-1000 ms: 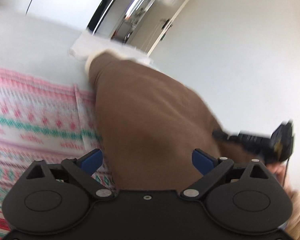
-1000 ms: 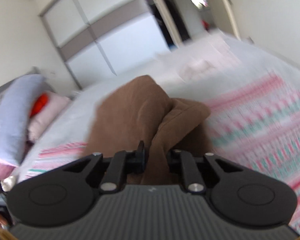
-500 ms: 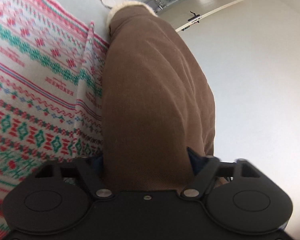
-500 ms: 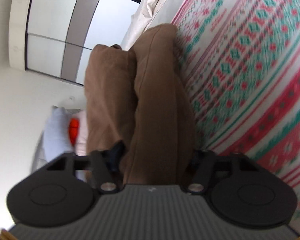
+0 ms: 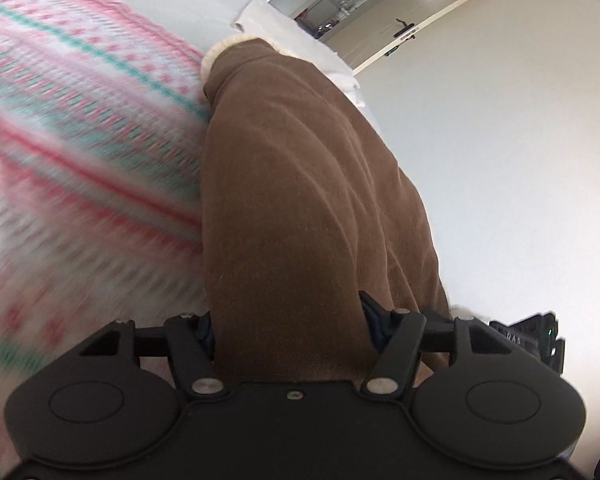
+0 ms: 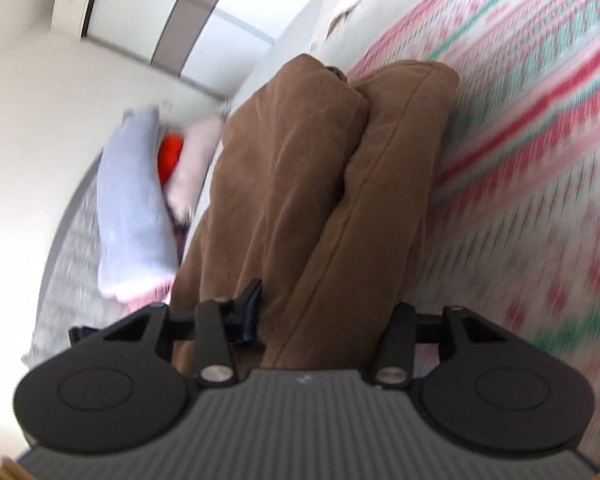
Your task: Fold large clothes
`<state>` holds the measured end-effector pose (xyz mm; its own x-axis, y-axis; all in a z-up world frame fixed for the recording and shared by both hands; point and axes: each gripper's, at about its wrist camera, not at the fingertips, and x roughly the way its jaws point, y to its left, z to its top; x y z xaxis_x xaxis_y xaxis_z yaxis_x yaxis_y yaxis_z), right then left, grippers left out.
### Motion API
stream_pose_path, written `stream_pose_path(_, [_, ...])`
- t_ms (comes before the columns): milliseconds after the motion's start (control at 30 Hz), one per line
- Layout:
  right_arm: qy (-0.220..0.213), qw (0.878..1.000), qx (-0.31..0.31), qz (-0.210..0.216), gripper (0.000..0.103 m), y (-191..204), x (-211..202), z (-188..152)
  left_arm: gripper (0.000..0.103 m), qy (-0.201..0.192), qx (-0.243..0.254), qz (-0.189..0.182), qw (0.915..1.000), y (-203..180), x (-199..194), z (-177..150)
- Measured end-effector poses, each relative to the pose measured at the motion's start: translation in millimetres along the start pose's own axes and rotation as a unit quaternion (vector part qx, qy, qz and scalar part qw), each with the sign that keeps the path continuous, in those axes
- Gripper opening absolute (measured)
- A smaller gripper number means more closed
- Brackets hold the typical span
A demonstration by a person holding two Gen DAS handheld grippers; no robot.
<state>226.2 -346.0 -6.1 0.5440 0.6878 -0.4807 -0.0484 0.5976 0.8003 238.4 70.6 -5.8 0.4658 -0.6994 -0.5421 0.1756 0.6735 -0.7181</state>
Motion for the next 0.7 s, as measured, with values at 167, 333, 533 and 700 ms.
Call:
stream_pose_path(167, [0.036, 0.999, -0.005, -0.036, 0.053, 17.5, 2.7, -40.7, 0.076, 0.014, -0.007, 0.026, 0.9995, 25.9, -13.6, -43.4])
stream_pose_path(333, [0.003, 0.993, -0.013, -0.116, 0.08, 15.5, -2.7, -57.1, 0.087, -0.047, 0.052, 0.068, 0.9952, 14.2, -24.1, -53.4])
stream_pose_path(533, [-0.096, 0.987, -0.07, -0.107, 0.084, 54.3, -58.8, -53.4, 0.089, -0.142, 0.126, 0.136, 0.9725, -12.9, -36.9, -43.3])
stream_pose_path(700, [-0.109, 0.99, -0.042, -0.081, 0.072, 48.6, -20.7, -7.2, 0.089, -0.169, 0.149, 0.117, 0.9673, -13.5, -34.9, -39.9])
